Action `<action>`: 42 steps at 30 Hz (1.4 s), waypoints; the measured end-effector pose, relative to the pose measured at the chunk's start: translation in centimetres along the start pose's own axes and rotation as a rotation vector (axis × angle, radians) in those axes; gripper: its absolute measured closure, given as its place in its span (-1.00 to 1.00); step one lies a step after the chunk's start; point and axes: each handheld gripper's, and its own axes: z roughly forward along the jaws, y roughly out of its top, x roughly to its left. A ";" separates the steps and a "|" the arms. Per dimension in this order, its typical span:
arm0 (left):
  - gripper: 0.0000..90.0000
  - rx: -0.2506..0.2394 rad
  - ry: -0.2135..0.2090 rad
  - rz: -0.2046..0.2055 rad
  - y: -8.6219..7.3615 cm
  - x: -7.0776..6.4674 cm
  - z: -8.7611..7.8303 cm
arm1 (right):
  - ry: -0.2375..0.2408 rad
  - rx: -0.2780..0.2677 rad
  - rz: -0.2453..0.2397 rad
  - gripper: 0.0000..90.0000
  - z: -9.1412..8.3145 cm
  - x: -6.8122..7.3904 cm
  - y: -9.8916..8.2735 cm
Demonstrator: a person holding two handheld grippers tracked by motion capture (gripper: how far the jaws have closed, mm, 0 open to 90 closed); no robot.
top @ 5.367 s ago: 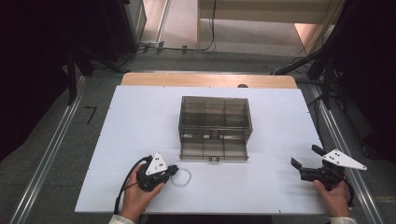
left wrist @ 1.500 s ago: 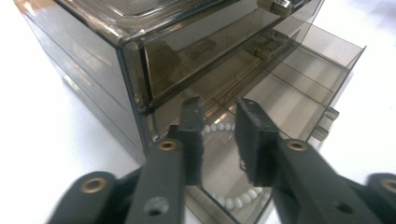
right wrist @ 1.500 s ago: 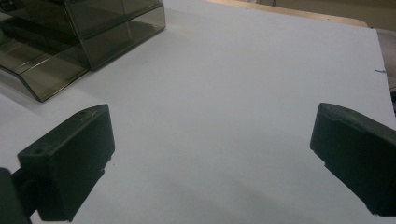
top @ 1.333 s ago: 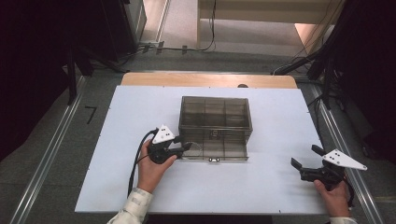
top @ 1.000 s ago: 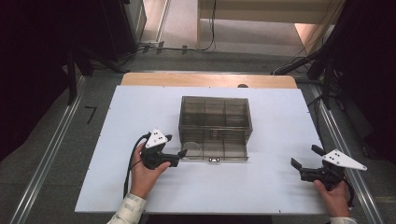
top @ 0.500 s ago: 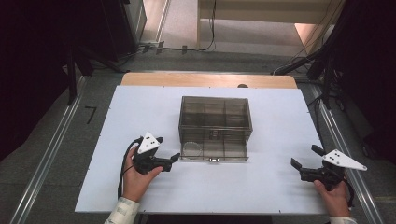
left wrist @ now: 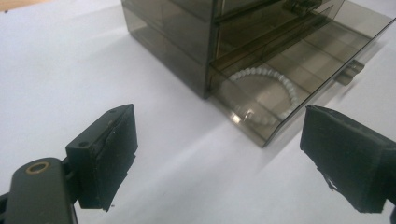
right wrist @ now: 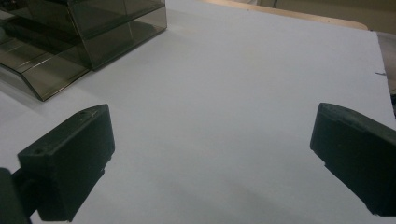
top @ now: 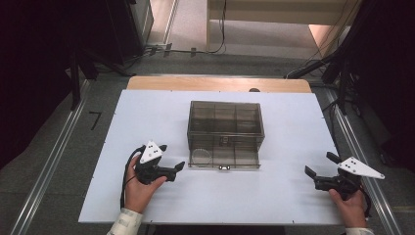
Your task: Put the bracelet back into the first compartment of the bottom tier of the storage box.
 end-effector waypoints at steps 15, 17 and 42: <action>-0.73 0.000 0.039 -0.025 -1.9 1.1 -1.6 | 0.000 0.000 0.000 -1.00 0.0 0.0 0.0; -0.73 -0.003 0.042 -0.026 -2.0 1.2 -1.9 | 0.000 0.000 -0.001 -1.00 0.0 0.0 0.0; -0.75 -0.051 0.112 -0.084 -4.6 3.1 -5.1 | -0.004 0.000 -0.003 -1.00 0.0 0.0 0.0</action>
